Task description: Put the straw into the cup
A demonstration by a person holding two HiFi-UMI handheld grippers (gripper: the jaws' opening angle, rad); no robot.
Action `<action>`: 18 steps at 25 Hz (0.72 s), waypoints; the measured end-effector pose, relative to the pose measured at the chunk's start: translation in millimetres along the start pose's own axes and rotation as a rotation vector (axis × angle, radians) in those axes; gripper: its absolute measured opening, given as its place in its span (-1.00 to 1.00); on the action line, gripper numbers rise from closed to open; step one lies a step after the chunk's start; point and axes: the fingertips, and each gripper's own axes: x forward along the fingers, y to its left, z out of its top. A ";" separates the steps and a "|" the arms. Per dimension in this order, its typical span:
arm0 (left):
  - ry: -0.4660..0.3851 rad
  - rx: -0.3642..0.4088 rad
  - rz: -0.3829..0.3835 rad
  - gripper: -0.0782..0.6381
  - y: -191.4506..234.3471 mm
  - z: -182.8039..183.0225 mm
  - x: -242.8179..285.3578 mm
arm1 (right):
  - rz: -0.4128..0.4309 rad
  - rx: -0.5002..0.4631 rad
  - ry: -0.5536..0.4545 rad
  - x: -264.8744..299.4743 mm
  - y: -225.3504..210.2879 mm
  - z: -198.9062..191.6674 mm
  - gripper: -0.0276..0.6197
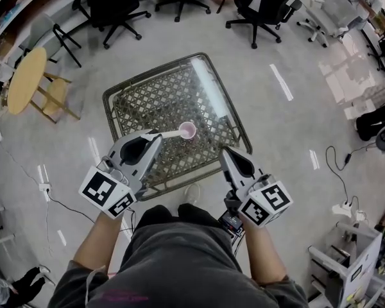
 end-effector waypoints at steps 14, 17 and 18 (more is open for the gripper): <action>0.031 -0.021 0.005 -0.64 15.5 -19.9 26.2 | -0.009 0.008 0.043 21.5 -28.5 -10.5 -0.87; 0.041 -0.027 0.000 -0.64 22.1 -25.9 29.1 | -0.016 -0.002 0.051 26.7 -29.2 -12.1 -0.87; 0.046 -0.029 -0.002 -0.64 24.2 -28.5 30.5 | -0.020 -0.003 0.053 27.8 -30.1 -12.4 -0.87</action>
